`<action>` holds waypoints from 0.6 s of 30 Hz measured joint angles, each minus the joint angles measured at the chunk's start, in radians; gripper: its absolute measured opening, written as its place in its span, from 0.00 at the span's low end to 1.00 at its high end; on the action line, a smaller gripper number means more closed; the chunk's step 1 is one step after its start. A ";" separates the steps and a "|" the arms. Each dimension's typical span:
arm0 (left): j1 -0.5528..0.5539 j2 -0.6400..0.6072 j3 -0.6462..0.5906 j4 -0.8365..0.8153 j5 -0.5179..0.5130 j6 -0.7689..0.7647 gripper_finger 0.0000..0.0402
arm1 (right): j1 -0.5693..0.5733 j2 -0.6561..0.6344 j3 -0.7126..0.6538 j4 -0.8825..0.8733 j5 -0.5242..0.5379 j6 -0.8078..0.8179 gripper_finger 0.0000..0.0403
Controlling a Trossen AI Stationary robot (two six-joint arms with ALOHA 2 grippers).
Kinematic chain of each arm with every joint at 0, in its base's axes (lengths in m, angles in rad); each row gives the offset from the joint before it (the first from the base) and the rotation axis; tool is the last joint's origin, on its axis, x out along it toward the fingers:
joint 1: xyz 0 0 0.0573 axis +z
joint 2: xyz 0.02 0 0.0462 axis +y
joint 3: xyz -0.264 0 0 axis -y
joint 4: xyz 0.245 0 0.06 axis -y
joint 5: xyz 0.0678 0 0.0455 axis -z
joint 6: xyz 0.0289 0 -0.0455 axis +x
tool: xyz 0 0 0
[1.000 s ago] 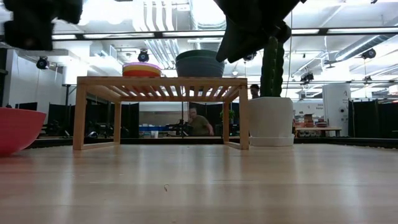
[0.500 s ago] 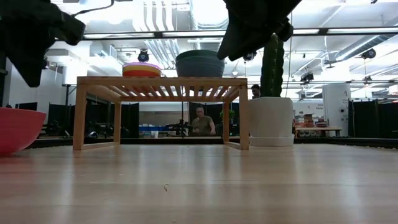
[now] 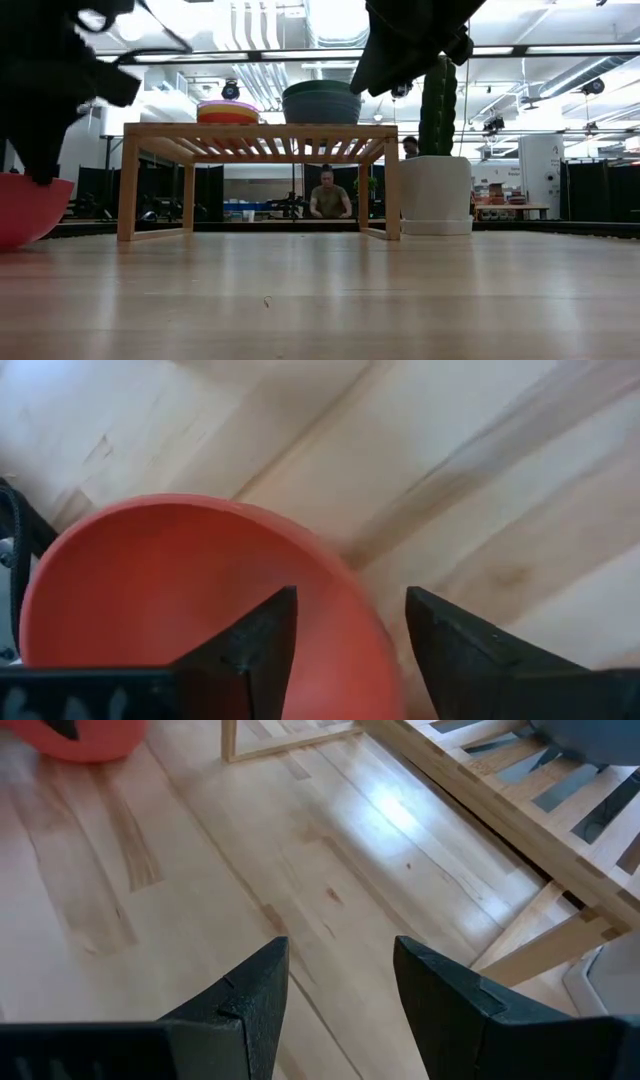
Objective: Place and stack bowls onto a shelf
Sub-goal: Stack the orange bowl on top of the green bowl on the shelf
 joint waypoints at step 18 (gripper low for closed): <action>-0.005 0.053 0.017 0.094 0.001 0.185 0.01 | 0.000 -0.002 0.001 -0.001 -0.001 -0.001 0.43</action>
